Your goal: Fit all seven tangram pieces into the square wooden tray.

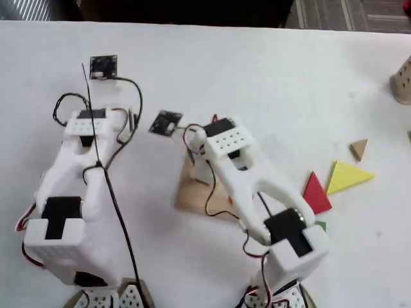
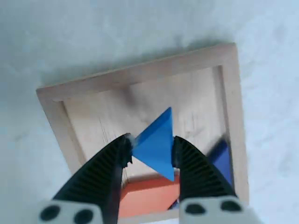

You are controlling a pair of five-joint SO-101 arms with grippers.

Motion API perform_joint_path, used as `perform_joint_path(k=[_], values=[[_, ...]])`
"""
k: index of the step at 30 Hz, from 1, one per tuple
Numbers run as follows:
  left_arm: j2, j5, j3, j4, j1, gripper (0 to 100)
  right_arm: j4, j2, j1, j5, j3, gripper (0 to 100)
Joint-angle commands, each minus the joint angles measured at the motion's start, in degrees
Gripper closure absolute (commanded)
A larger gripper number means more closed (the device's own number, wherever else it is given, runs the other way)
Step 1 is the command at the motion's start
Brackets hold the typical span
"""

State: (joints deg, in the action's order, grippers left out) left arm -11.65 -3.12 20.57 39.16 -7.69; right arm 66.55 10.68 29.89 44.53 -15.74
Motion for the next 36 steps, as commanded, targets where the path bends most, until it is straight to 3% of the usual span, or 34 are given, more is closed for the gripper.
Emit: perform_joint_path(k=[1,8,16,19,22,26,32,36], values=[[0.4,-0.5,-2.8,-0.3,-0.3,83,-1.0,1.5,1.3,3.3,1.1,96.1],[0.3,-0.4,-2.8,-0.3,0.1,83,5.1,1.5,1.2,2.9,6.0,78.6],[0.3,-0.4,-2.8,-0.3,1.4,84,16.4,0.7,-0.1,2.6,13.9,78.5],[0.6,-0.4,-2.3,-0.2,1.8,84,21.5,-2.6,-2.4,-1.2,17.3,79.0],[0.7,1.1,-2.2,1.1,4.5,85,23.1,-8.3,-5.8,-6.7,17.1,86.7],[0.7,9.5,-2.2,2.2,7.0,97,21.6,-14.6,-11.3,-15.4,10.7,97.8],[3.4,10.6,0.0,3.7,8.4,98,14.7,-23.7,-22.8,-16.9,-6.9,98.0],[10.0,10.7,6.6,3.3,11.4,98,4.8,-32.2,-31.8,-16.6,-22.2,98.0]])
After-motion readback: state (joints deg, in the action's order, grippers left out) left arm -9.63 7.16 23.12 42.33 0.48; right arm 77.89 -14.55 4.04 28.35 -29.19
